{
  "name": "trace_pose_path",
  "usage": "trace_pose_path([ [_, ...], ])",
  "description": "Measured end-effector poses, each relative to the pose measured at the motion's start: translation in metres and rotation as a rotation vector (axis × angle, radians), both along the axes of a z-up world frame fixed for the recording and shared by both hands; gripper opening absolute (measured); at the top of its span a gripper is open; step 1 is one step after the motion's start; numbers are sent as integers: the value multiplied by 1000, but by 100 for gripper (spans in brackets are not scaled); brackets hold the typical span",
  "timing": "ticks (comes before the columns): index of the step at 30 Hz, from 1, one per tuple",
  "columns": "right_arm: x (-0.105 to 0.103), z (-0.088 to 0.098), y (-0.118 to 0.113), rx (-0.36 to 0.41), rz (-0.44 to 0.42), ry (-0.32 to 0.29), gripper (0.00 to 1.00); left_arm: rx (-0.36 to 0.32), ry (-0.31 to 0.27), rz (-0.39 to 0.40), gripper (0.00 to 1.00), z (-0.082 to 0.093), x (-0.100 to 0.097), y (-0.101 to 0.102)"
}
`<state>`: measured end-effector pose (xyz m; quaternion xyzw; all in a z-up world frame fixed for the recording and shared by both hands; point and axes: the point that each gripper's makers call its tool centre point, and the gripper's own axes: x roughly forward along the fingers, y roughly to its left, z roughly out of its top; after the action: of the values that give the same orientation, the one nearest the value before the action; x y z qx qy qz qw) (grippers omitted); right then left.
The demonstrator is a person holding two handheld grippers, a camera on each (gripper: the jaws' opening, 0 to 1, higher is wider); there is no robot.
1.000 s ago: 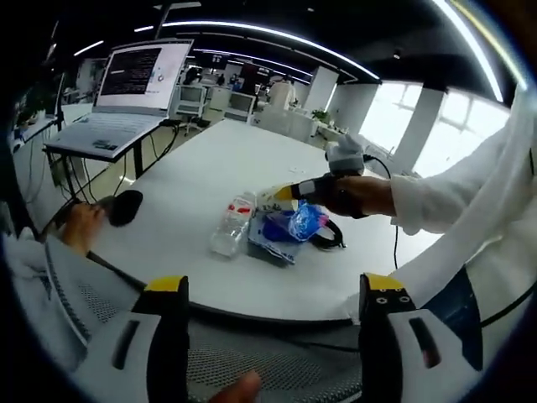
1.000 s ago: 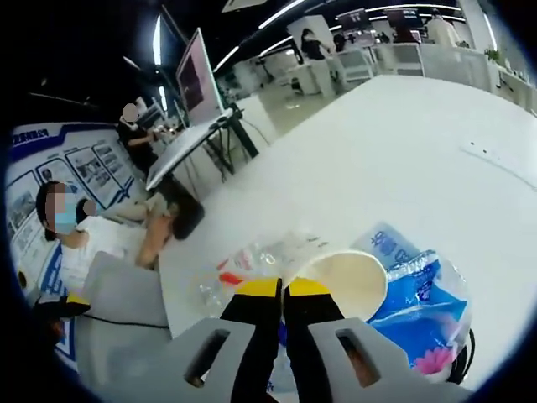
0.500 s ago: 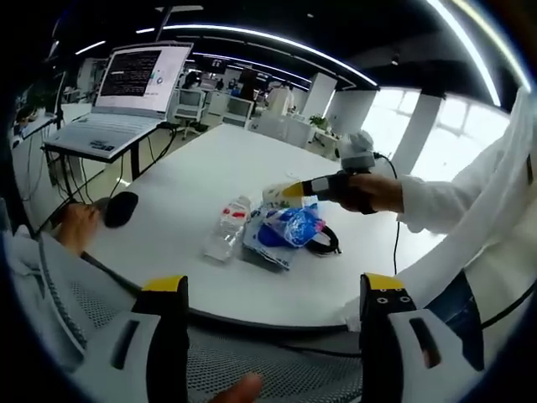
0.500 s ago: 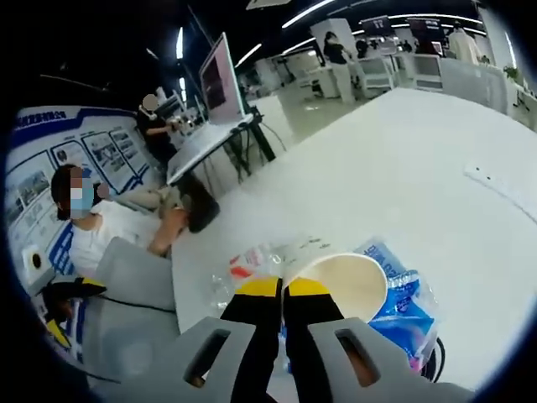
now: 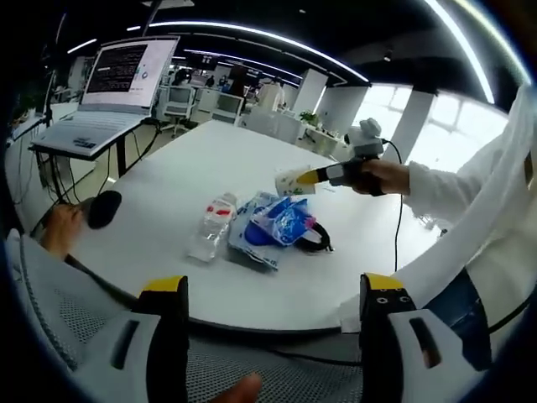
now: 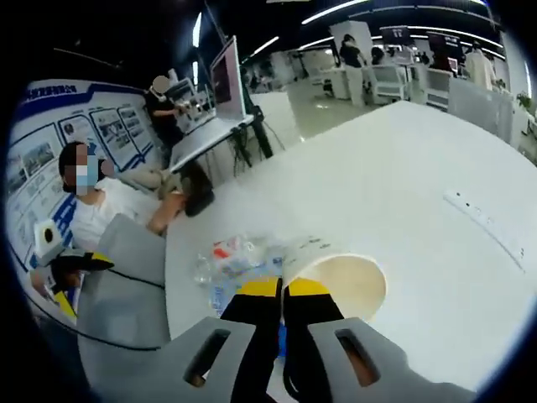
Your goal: Arrange the tabletop items into an orderly group along one side of the table until the central work area is clear of visible clutter.
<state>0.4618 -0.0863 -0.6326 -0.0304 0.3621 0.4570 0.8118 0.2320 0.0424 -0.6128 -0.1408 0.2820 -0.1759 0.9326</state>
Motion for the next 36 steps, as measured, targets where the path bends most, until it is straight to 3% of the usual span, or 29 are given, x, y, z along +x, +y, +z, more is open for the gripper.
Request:
trace_pose_path([
  [6,9,-1,-19,-87,67,-34,0,-3,12,-43,86,-8,2,-16],
  [12,19,-3,-34,-160,142,-48,0,-1,6,-40,85,-7,3,-15],
  [16,18,-13,-50,-278,211,-64,0,-2,5,-23,85,-8,3,-12],
  [27,27,-39,-78,-490,379,-64,0,6,6,-6,87,-13,3,-9],
  [30,29,-46,-82,-527,403,-36,0,7,4,-3,87,-14,3,-7],
  [36,47,-56,-96,-631,489,-49,0,13,8,0,88,-16,3,-5],
])
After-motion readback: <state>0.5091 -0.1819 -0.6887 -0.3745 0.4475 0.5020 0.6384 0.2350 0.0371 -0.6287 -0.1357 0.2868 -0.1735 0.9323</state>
